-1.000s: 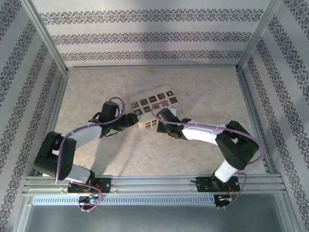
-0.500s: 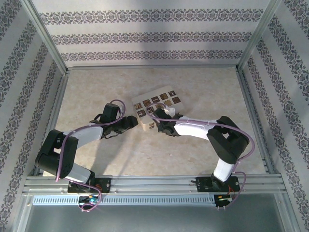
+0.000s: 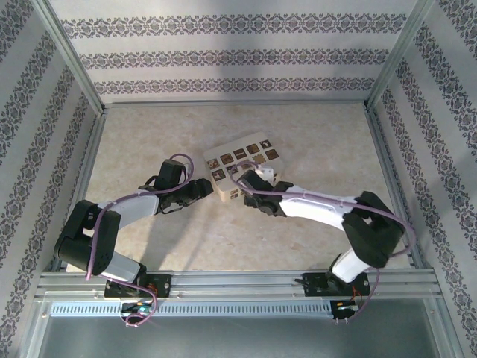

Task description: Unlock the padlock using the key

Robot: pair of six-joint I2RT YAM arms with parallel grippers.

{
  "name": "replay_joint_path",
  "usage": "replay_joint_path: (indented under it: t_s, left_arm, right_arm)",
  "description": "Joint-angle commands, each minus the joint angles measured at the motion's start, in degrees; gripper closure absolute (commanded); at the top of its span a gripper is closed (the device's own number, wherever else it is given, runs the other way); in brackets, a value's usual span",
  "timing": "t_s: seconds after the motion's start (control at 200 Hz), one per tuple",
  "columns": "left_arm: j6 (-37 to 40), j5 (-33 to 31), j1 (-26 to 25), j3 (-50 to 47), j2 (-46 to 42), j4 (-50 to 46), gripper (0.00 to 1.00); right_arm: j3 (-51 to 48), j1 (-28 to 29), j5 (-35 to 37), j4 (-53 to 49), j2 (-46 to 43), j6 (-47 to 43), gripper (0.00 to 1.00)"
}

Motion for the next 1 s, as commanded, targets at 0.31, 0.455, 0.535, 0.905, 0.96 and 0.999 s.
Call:
replay_joint_path:
  t_s: [0.31, 0.455, 0.535, 0.905, 0.96, 0.999]
  left_arm:
    - [0.9, -0.7, -0.8, 2.5, -0.6, -3.5, 0.39]
    - [1.2, -0.6, -0.8, 3.0, -0.1, -3.9, 0.39]
    - [1.2, -0.6, -0.8, 2.9, 0.0, -3.8, 0.39]
    - [1.2, -0.6, -0.8, 2.8, 0.0, -3.4, 0.39]
    - [1.2, -0.5, -0.9, 2.7, 0.1, -3.4, 0.39]
    - [1.2, -0.6, -0.8, 2.8, 0.2, -3.3, 0.39]
  right_arm:
    - [-19.2, -21.0, -44.3, 24.7, -17.5, -12.4, 0.33]
    - [-20.3, -21.2, -46.1, 31.3, -13.8, -10.8, 0.23]
    - [-20.0, -21.1, -45.9, 34.3, -10.9, -9.5, 0.18]
    - [-15.3, -18.5, -38.1, 37.8, -0.6, -7.9, 0.02]
    - [-14.3, -18.2, -37.3, 37.7, 1.0, -8.1, 0.02]
    - [-13.7, -18.0, -36.9, 37.7, 2.0, -8.2, 0.02]
